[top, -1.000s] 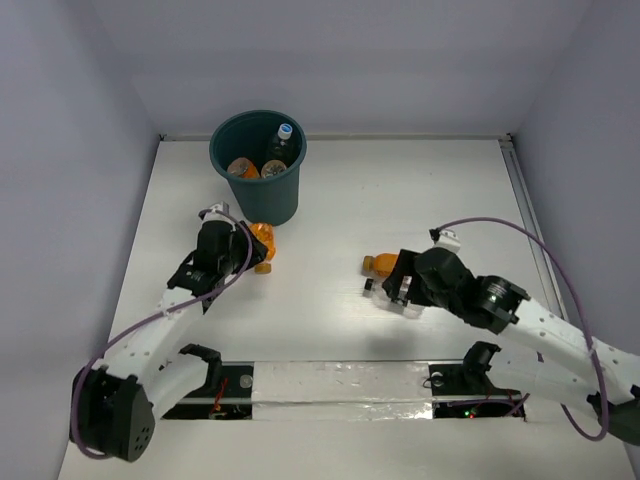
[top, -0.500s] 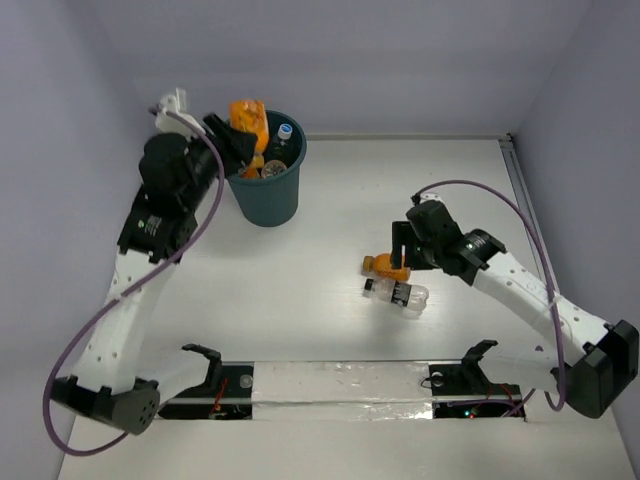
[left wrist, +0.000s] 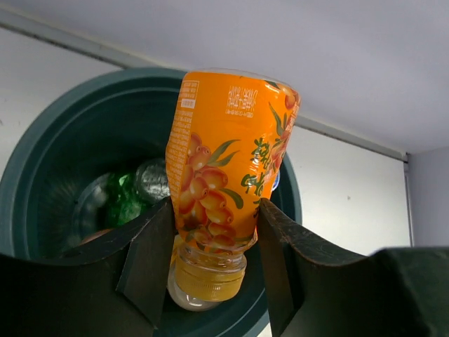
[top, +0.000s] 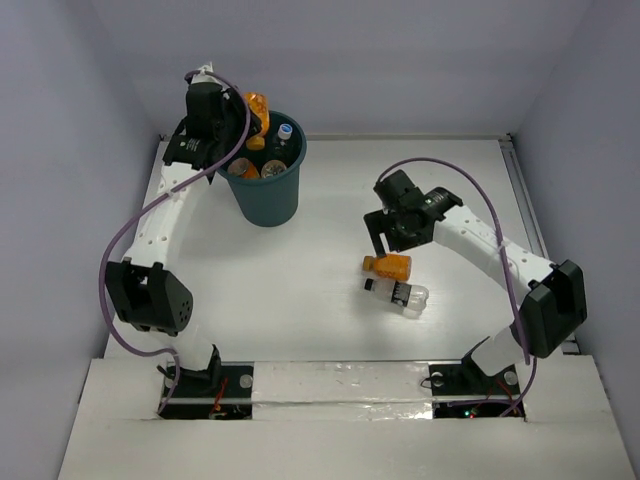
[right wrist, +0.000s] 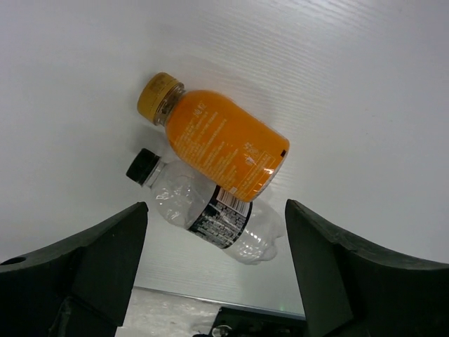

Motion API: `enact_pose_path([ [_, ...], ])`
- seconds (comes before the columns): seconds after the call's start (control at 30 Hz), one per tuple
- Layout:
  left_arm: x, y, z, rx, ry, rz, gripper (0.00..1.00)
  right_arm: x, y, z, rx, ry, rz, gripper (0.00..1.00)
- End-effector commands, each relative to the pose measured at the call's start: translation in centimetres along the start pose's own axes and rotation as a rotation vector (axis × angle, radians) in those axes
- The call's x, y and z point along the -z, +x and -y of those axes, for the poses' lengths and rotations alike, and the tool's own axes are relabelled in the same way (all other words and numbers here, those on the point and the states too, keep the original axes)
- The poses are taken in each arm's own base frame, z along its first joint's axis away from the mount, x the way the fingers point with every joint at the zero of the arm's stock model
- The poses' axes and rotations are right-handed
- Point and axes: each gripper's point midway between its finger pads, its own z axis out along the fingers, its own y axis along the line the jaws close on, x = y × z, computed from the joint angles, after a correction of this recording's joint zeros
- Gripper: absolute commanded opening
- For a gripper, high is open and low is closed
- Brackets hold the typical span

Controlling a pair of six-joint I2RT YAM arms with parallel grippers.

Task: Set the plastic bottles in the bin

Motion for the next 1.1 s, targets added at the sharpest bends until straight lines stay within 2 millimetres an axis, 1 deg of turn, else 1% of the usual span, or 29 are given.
enact_pose_path([
  [0.0, 1.5, -2.3, 1.4, 0.014, 0.057, 0.082, 0.44, 1.2, -1.4, 1.2, 0.058, 0.053, 0.008, 0.85],
  [0.03, 1.2, -1.8, 1.1, 0.021, 0.048, 0.069, 0.44, 1.0, -1.5, 1.7, 0.058, 0.071, -0.007, 0.87],
  [0.1, 0.7, -0.7, 0.4, 0.027, 0.029, 0.049, 0.45, 1.1, -1.7, 2.0, 0.089, 0.085, -0.017, 0.89],
  [0.13, 0.5, -0.3, 0.1, 0.028, 0.021, 0.039, 0.48, 1.0, -1.9, 2.4, 0.086, 0.093, -0.021, 0.89],
  [0.17, 0.3, 0.1, -0.1, 0.029, 0.014, 0.031, 0.54, 0.8, -2.1, 2.8, 0.083, 0.096, -0.026, 0.89],
  [0.2, 0.1, 0.5, -0.4, 0.029, 0.005, 0.017, 0.63, 0.7, -2.0, 2.5, 0.087, 0.077, -0.035, 0.9],
  [0.23, -0.1, 0.9, -0.6, 0.025, -0.002, 0.003, 0.75, 0.4, -2.0, 2.7, 0.082, 0.079, -0.045, 0.91],
  [0.3, -0.1, 1.1, -0.7, 0.019, -0.004, -0.009, 0.81, -0.5, -1.4, 2.9, 0.096, 0.098, -0.084, 0.92],
  [0.33, 0.2, 0.9, -0.6, 0.018, 0.001, -0.004, 0.84, -0.7, -1.2, 2.8, 0.102, 0.094, -0.096, 0.92],
  [0.4, 0.9, 0.2, 0.0, 0.014, 0.023, 0.014, 0.86, -1.4, -0.9, 2.1, 0.118, 0.057, -0.121, 0.93],
  [0.47, 2.2, -1.1, 1.1, 0.012, 0.058, 0.041, 0.86, -1.7, -0.7, 1.9, 0.127, 0.046, -0.134, 0.95],
  [0.5, 2.9, -1.8, 2.0, 0.016, 0.091, 0.049, 0.86, -2.2, -0.5, 1.6, 0.135, 0.033, -0.154, 0.95],
  [0.53, 4.0, -2.4, 2.8, 0.02, 0.122, 0.061, 0.86, -2.4, -0.5, 1.3, 0.138, 0.02, -0.163, 0.95],
  [0.57, 4.8, -2.7, 3.4, 0.023, 0.148, 0.067, 0.85, -2.7, -0.3, 1.1, 0.147, 0.007, -0.173, 0.96],
  [0.6, 5.5, -2.3, 4.2, 0.021, 0.182, 0.055, 0.85, -2.8, -0.2, 0.6, 0.148, -0.02, -0.182, 0.96],
  [0.63, 7.3, -2.8, 5.2, 0.018, 0.217, 0.076, 0.84, -3.2, -0.1, 0.4, 0.152, -0.028, -0.198, 0.96],
  [0.67, 8.1, -2.6, 5.6, 0.012, 0.237, 0.076, 0.84, -3.4, 0.0, 0.3, 0.157, -0.032, -0.206, 0.96],
  [0.7, 8.8, -2.2, 6.1, 0.004, 0.259, 0.073, 0.84, -3.5, 0.0, 0.2, 0.156, -0.037, -0.212, 0.96],
  [0.73, 10.2, -1.5, 6.2, -0.006, 0.277, 0.068, 0.83, -3.9, 0.3, 0.0, 0.159, -0.042, -0.228, 0.96],
  [0.77, 10.9, -1.2, 6.1, -0.009, 0.284, 0.067, 0.83, -4.1, 0.3, -0.1, 0.163, -0.049, -0.234, 0.96],
  [0.8, 10.8, 0.5, 5.3, -0.011, 0.278, 0.031, 0.83, -4.2, 0.5, -0.2, 0.166, -0.053, -0.241, 0.96],
  [0.83, 12.5, 0.4, 5.4, -0.013, 0.299, 0.049, 0.83, -4.4, 0.6, -0.2, 0.167, -0.054, -0.247, 0.96],
  [0.87, 13.1, 0.9, 5.1, -0.017, 0.302, 0.043, 0.83, -4.8, 0.8, -0.2, 0.171, -0.054, -0.263, 0.96],
  [0.9, 13.1, 2.4, 4.3, -0.021, 0.292, 0.009, 0.83, -5.0, 0.9, -0.3, 0.17, -0.057, -0.271, 0.96],
  [0.93, 14.6, 2.4, 4.3, -0.024, 0.31, 0.022, 0.83, -5.3, 1.0, -0.4, 0.169, -0.055, -0.277, 0.96],
  [1.07, 16.8, 5.5, 3.5, -0.014, 0.352, -0.038, 0.82, -6.6, 1.4, 0.0, 0.165, -0.022, -0.304, 0.95],
])
